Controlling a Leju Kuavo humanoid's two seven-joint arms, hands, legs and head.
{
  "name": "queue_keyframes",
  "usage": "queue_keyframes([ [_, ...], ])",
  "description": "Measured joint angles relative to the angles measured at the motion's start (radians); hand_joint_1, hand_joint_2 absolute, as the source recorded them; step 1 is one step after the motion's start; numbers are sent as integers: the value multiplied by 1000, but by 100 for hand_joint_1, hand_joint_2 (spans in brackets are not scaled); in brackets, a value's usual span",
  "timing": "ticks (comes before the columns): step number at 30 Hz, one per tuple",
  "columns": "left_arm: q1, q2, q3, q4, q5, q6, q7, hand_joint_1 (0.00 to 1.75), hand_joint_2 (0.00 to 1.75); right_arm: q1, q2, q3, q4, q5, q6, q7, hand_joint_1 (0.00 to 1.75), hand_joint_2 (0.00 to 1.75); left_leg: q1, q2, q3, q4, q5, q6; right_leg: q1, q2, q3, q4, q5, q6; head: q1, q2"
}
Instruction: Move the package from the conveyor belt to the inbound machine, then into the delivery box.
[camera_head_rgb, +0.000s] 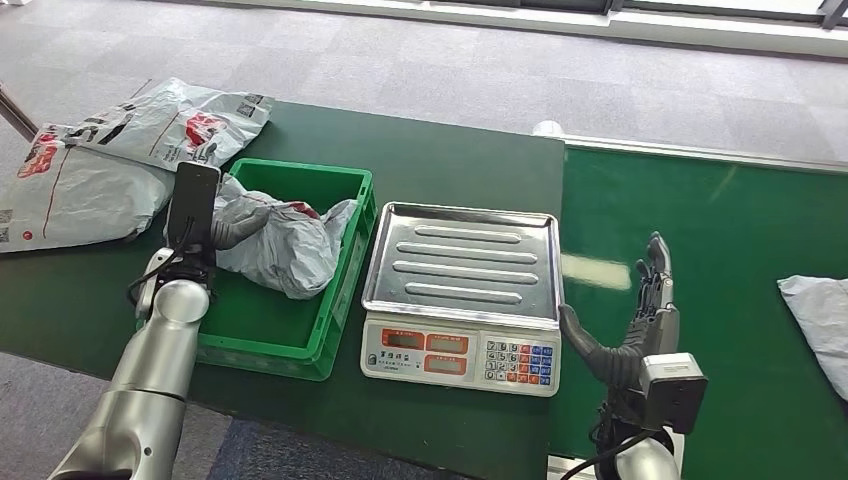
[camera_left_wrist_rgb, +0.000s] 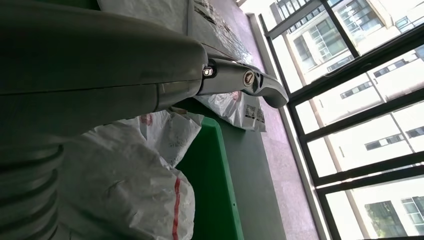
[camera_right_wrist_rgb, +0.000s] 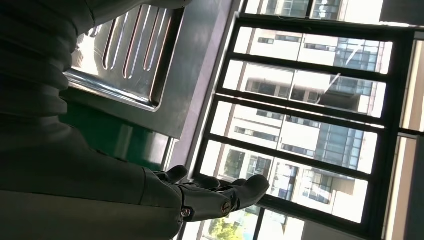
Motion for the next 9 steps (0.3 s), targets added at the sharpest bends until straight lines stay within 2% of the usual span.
queue_keyframes([
  [4, 2, 0, 0, -5, 7, -4, -4, 0, 175, -1, 0, 0, 3, 0, 0, 0, 0, 175, 0, 0, 0, 0, 0, 0, 0, 0, 0, 0, 0, 0, 0, 0],
  [9, 12, -2, 0, -23, 76, -24, -54, 0, 175, -4, -3, 0, 9, -8, 0, -1, 0, 175, 0, 0, 0, 0, 0, 0, 0, 0, 0, 0, 0, 0, 0, 0],
])
